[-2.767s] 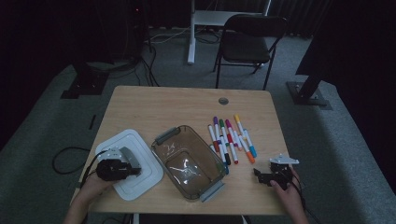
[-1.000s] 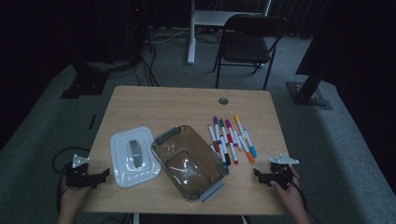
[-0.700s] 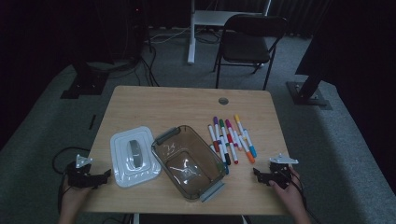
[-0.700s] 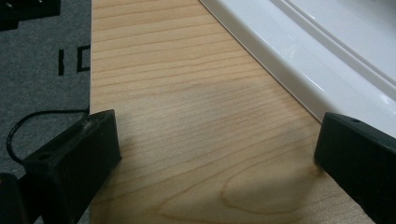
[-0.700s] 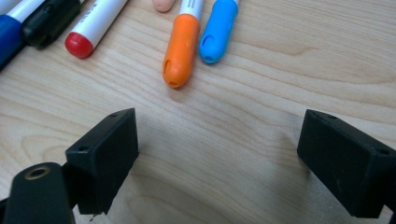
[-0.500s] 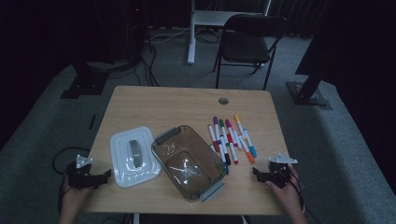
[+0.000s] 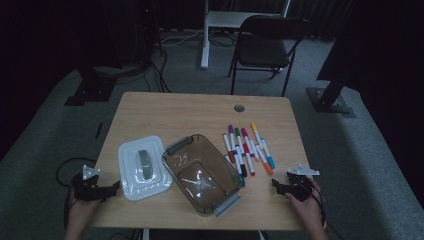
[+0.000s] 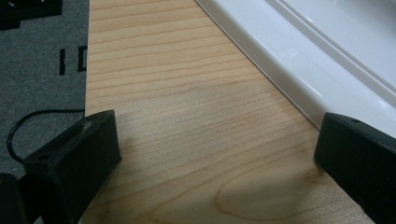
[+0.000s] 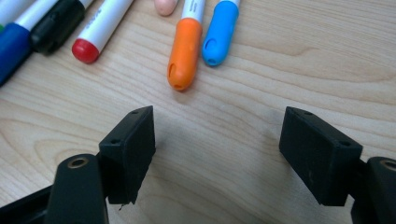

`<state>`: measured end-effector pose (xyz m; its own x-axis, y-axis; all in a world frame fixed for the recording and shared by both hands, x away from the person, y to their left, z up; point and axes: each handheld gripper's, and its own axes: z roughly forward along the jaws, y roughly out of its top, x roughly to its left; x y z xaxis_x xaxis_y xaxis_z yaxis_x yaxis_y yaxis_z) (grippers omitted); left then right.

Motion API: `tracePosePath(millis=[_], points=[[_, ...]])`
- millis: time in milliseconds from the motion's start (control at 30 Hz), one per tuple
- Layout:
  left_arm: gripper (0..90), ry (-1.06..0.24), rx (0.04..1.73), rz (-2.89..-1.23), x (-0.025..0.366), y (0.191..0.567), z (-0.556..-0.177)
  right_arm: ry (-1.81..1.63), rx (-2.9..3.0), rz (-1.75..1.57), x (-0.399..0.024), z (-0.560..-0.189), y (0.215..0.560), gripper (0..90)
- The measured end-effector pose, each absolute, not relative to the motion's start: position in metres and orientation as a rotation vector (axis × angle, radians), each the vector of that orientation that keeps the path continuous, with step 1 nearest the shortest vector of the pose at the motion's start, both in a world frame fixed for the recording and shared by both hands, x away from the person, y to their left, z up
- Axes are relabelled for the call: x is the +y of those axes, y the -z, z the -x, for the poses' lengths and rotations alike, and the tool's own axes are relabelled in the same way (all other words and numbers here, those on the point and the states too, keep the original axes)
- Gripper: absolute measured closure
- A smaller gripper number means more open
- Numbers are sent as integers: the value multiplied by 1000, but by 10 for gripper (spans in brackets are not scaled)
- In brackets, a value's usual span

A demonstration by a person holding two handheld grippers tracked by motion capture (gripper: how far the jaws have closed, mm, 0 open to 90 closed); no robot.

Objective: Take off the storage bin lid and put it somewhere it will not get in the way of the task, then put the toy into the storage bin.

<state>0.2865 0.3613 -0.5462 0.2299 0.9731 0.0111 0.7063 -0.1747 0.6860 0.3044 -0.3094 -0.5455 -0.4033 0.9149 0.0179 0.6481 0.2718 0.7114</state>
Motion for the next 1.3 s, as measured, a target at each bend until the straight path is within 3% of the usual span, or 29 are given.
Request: tracePosePath(millis=[633,1033,1300], points=[[6,-622,1536,-1952,361,546,-286,-977,2079,-1405,-310,-310,504,284],[6,-622,1537,-1951,361,546,-286,-1019,2032,-1377,-309,-334,474,285],[6,-621,1537,-1953,361,546,-287,-1034,2039,-1393,-306,-364,461,390]])
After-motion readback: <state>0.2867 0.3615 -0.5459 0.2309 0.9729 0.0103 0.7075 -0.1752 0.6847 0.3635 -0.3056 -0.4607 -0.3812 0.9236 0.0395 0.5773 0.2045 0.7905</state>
